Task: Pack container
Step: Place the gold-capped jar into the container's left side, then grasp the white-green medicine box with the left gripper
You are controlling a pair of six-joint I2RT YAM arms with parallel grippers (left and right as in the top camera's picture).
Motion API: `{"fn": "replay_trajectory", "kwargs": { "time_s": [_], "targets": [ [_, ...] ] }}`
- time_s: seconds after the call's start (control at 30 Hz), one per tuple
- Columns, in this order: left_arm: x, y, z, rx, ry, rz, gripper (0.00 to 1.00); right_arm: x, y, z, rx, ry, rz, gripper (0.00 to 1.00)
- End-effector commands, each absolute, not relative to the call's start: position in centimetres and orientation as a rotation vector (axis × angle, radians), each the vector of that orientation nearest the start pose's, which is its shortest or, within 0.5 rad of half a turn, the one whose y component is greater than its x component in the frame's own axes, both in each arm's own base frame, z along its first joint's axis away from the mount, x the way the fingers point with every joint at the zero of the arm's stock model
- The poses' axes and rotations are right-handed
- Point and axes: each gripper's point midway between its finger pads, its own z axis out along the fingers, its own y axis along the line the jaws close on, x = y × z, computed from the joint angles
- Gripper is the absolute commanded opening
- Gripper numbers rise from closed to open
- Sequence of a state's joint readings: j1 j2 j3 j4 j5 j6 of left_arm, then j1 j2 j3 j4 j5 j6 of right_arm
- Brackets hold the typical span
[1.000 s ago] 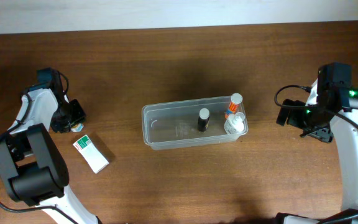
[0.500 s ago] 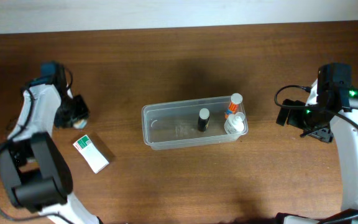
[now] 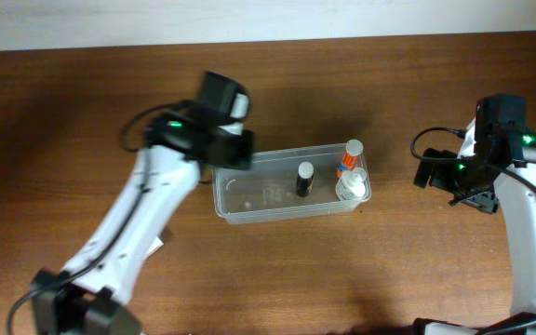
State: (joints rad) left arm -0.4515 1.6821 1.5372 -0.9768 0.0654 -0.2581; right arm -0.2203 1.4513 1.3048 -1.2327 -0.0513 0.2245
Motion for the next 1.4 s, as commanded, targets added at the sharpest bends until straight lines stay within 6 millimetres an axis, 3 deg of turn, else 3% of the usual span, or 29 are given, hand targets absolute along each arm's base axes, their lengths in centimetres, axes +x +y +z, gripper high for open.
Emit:
{"fn": "replay_trajectory", "kwargs": {
  "time_s": [0.0, 0.2, 0.33, 0.57, 0.7, 0.8, 0.9, 0.93, 1.07, 1.17, 1.23, 1.37],
  "targets": [
    [35.5, -22.0, 14.8, 0.394, 2.762, -0.303, 0.31, 28.0, -5.4, 15.7, 0.633, 2.883, 0.082, 0.99],
    [35.5, -25.5, 9.7, 0.491, 2.822, -0.318, 0.33, 28.0, -5.4, 15.7, 0.634, 2.882, 0.082, 0.98],
    [35.7, -26.1, 7.6, 0.506, 2.844, -0.307, 0.44, 28.0, -5.4, 15.7, 0.634, 2.883, 0.082, 0.98],
    [35.6, -27.5, 8.3, 0.54, 2.829, -0.414, 0.7, 28.0, -5.4, 15.7, 0.633, 2.883, 0.082, 0.98],
    [35.5, -26.4, 11.5, 0.523, 2.828, -0.397, 0.7, 28.0, -5.4, 15.7, 0.634, 2.883, 0.082, 0.98],
    [36.4, -23.9, 16.2, 0.421, 2.77, -0.359, 0.71, 28.0, -5.4, 15.7, 0.633, 2.883, 0.082, 0.98],
    [37.3, -20.2, 21.5, 0.302, 2.654, -0.305, 0.73, 28.0, -5.4, 15.7, 0.633, 2.882, 0.082, 0.98],
    [37.3, -17.9, 23.7, 0.216, 2.611, -0.269, 0.75, 28.0, -5.4, 15.7, 0.634, 2.882, 0.082, 0.98],
    [35.9, -9.9, 27.6, -0.066, 2.554, -0.117, 0.78, 28.0, -5.4, 15.7, 0.633, 2.882, 0.082, 0.98],
    [33.5, -3.6, 28.0, -0.314, 2.582, 0.001, 0.83, 28.1, -5.4, 15.7, 0.634, 2.881, 0.082, 0.98],
    [32.1, -0.5, 27.3, -0.461, 2.614, 0.04, 0.87, 28.1, -5.4, 15.8, 0.632, 2.879, 0.082, 0.98],
    [30.5, 3.8, 23.1, -0.7, 2.695, 0.037, 0.99, 28.1, -5.4, 15.8, 0.632, 2.879, 0.082, 0.98]
  ]
}}
